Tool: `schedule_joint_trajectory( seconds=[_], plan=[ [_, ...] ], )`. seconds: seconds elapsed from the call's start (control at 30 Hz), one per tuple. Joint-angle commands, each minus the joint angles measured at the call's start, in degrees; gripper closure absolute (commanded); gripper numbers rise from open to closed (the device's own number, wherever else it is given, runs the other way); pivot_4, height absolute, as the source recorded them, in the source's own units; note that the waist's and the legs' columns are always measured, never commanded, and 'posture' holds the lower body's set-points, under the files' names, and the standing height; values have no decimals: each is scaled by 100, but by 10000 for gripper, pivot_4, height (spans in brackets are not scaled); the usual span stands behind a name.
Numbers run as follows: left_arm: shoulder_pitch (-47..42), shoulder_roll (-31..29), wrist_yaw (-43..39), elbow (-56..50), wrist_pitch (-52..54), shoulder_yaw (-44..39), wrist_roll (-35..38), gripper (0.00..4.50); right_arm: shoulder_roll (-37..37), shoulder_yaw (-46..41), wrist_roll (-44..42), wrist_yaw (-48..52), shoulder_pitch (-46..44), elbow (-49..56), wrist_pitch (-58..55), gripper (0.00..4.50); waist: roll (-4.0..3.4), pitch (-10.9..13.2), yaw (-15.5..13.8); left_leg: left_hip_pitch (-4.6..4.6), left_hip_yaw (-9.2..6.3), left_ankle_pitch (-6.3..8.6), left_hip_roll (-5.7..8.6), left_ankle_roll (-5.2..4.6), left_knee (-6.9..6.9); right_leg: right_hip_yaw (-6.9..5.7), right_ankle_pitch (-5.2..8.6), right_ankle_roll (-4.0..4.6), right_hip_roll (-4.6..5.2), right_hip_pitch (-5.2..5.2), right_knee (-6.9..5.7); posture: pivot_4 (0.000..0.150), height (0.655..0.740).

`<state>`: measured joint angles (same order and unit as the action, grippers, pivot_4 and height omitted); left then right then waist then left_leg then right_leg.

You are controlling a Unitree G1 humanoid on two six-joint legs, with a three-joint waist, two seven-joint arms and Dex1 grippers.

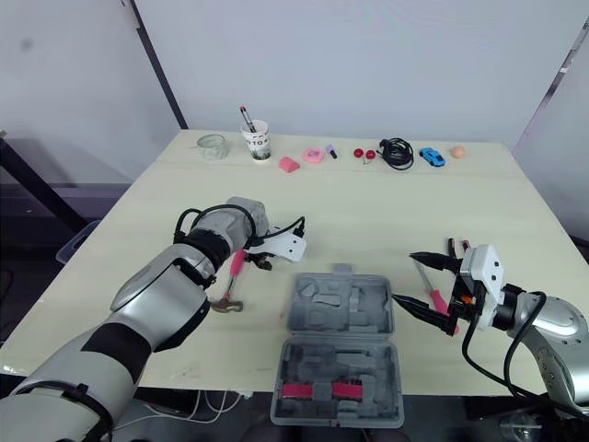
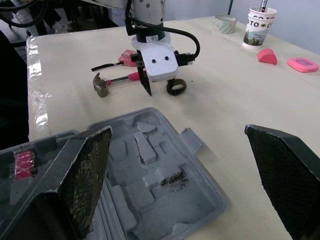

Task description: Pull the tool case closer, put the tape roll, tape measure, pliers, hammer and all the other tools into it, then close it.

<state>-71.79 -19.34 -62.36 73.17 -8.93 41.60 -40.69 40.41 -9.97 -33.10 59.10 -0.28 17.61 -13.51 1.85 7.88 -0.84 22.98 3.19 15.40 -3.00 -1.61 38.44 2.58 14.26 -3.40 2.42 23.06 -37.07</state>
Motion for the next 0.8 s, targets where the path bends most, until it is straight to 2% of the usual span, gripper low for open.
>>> schedule_joint_trajectory(
  seconds=[0.03, 0.07, 0.1, 0.43, 0.8],
  plan=[
    [-176, 133, 385, 192, -47, 123, -230, 38333, 36, -130, -37, -66, -32, 272, 23, 0, 1, 0, 0, 0, -1, 0, 0, 0, 0, 0, 0, 0, 0, 0, 0, 1500, 7400],
    [-196, 151, 408, 228, -59, 129, -270, 43140, 37, -131, -40, -80, -24, 292, 17, 0, 1, 1, 1, 1, -1, 0, 0, 0, 1, 0, 0, 0, 0, 0, 0, 1500, 7400],
    [-218, 169, 445, 259, -71, 132, -303, 44636, 39, -134, -44, -93, -15, 308, 13, 0, 1, 1, 4, 2, -2, 0, 0, 0, 1, 0, 0, 0, 0, 0, 0, 1500, 7400],
    [-392, 111, 368, 298, -340, 170, -507, 44636, 39, -103, -25, -144, -40, 330, -4, 0, 3, 2, 8, 5, -9, 0, 0, 0, 0, -5, 0, 0, -3, 1, 1, 1500, 7400],
    [-587, -347, -966, -200, -902, -37, -246, 44636, 53, -62, -66, 35, -88, 259, 24, 0, 4, 5, 9, 8, -10, 0, 0, 0, 0, -6, 0, 1, -3, 2, 2, 1500, 7400]
  ],
)
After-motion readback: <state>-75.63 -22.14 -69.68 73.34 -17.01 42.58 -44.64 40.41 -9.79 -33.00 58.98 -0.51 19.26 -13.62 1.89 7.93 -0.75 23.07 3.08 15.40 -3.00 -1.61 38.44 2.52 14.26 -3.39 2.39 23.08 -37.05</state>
